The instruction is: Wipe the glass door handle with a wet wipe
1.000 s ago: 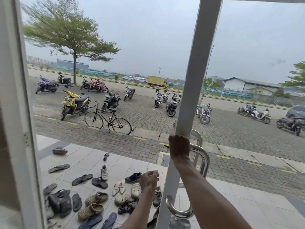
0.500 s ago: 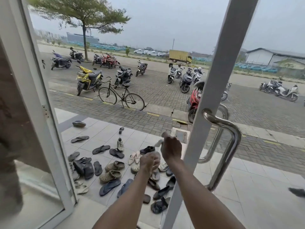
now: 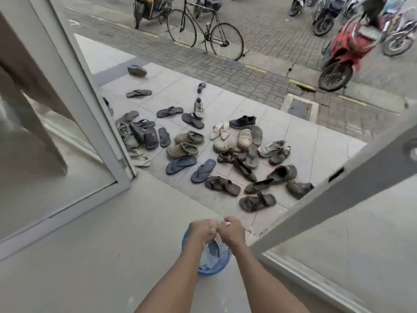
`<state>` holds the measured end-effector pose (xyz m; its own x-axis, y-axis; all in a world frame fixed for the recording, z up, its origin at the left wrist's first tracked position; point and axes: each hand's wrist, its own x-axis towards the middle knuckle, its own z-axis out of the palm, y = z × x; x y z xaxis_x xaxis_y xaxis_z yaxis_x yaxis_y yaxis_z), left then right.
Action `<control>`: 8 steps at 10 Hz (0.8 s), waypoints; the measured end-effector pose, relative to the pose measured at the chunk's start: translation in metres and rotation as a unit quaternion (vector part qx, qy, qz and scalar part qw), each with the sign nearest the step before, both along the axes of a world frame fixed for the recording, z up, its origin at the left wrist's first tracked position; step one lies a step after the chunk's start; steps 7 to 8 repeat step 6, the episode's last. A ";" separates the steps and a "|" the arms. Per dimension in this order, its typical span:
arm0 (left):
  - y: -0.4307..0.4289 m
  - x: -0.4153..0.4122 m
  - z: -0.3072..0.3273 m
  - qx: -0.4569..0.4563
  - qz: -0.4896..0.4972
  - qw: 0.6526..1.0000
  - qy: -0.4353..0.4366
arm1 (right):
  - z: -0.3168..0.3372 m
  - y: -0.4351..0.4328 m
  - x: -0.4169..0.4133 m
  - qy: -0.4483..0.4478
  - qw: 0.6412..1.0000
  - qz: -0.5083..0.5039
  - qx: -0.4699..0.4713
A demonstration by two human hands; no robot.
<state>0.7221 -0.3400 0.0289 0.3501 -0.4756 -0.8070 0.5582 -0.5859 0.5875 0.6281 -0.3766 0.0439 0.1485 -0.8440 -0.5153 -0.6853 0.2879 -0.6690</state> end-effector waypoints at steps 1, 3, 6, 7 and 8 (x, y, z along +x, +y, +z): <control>0.003 0.008 -0.103 0.033 0.055 0.998 0.022 | -0.122 0.002 0.002 0.001 0.998 -0.010 0.063; -0.003 0.013 -0.232 0.053 0.087 0.994 0.046 | -0.274 0.005 -0.002 -0.001 0.994 -0.017 0.104; 0.000 -0.005 -0.237 0.036 0.070 0.997 0.017 | -0.268 0.007 -0.003 0.019 0.993 0.009 0.118; 0.000 -0.005 -0.237 0.036 0.070 0.997 0.017 | -0.268 0.007 -0.003 0.019 0.993 0.009 0.118; 0.000 -0.005 -0.237 0.036 0.070 0.997 0.017 | -0.268 0.007 -0.003 0.019 0.993 0.009 0.118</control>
